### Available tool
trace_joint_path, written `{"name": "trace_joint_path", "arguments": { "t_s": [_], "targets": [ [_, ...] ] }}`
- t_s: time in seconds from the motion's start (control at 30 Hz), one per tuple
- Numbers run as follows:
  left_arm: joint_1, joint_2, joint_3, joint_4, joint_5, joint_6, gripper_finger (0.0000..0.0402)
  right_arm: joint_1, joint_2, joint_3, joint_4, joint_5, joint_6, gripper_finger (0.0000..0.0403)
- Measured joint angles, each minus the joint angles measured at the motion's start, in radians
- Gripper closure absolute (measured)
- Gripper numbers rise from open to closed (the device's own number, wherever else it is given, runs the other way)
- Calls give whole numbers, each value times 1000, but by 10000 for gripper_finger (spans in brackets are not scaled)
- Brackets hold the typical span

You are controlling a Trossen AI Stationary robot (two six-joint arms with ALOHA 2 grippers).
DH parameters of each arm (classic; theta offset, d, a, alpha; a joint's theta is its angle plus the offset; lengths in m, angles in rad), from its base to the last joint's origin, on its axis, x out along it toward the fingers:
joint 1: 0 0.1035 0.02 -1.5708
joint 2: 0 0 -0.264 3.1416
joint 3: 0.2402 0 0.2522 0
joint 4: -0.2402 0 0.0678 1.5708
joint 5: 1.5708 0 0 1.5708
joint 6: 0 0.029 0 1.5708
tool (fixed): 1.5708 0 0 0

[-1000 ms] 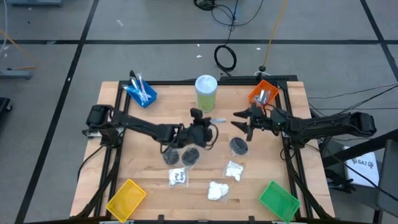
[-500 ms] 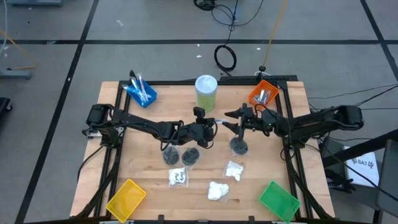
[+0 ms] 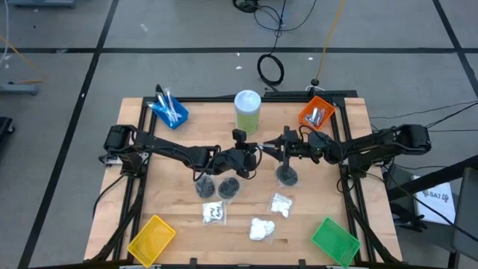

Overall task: Pick & Place Travel size toiletries
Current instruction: Put the nail cutter into the orange bin

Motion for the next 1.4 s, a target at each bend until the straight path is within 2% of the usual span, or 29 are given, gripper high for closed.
{"name": "trace_joint_path", "arguments": {
  "t_s": [0.13, 0.2, 0.4, 0.53, 0.63, 0.83, 0.93, 1.03, 1.1, 1.23, 1.33, 1.4],
  "targets": [
    [-1, 0, 0, 0, -2, -9, 363, 0, 0, 0, -3, 4, -1, 359],
    [-1, 0, 0, -1, -7, -7, 359, -2, 0, 0, -4, -4, -8, 380],
    [-2, 0, 0, -2, 0, -24, 349, -3, 0, 0, -7, -17, -29, 380],
    [-8, 0, 0, 2, 1, -206, 339, -15, -1, 0, -20, -32, -33, 381],
    [-8, -13, 0, -2, 46, -317, 310, -19, -2, 1, -25, -36, -38, 386],
    [-10, -91, 2, -1, 270, -402, 213, -23, -1, 0, -67, -25, -41, 386],
    [-12, -150, 2, -34, 305, -417, 176, -27, -1, 0, -80, -26, -44, 386],
    [-7, -209, 1, -92, 318, -439, 158, -37, -37, 0, -130, -18, -58, 386],
    [2, -249, -33, -106, 348, -440, 155, -46, -75, 0, -199, 11, -64, 386],
    [34, -362, -208, 50, 416, -435, 165, -52, -180, 0, -375, 125, -99, 386],
    [76, -467, -386, 215, 439, -457, 179, -53, -265, 0, -530, 255, -125, 386],
    [107, -527, -498, 314, 438, -489, 187, -54, -320, 0, -638, 380, -132, 386]
  ]
}}
